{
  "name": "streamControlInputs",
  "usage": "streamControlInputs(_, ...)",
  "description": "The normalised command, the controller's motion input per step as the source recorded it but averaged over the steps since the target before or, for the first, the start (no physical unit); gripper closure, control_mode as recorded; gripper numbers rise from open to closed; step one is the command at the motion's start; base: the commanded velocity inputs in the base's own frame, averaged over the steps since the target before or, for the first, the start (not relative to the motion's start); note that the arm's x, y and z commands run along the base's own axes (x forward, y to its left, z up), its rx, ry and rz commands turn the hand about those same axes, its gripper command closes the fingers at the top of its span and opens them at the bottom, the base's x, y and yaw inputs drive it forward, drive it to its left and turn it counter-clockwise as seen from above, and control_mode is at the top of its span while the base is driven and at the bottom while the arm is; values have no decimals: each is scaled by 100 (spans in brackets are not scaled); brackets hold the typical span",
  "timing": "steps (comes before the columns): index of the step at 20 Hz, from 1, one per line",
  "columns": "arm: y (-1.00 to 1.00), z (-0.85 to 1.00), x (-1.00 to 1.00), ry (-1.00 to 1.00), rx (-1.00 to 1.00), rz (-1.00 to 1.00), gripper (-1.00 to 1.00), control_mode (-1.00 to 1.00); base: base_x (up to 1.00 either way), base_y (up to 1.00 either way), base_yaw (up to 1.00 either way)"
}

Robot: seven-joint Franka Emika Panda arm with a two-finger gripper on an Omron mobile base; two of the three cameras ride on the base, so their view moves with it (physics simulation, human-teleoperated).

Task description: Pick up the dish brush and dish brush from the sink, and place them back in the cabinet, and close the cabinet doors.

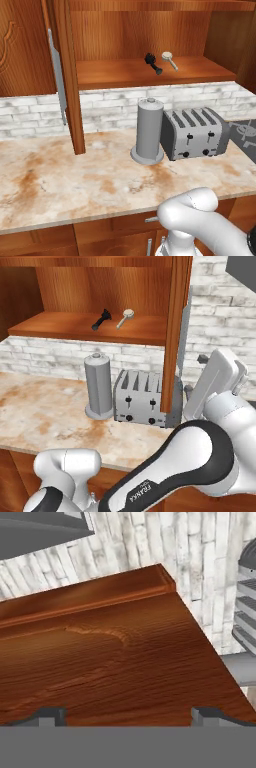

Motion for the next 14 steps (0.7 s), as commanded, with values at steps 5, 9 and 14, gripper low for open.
streamControlInputs(5,-21,-6,50,-9,0,0,-100,-100,0,0,0)
streamControlInputs(9,-5,-2,25,-8,0,3,-100,-100,0,0,0)
streamControlInputs(14,8,0,0,-1,0,16,-100,-100,0,0,0)
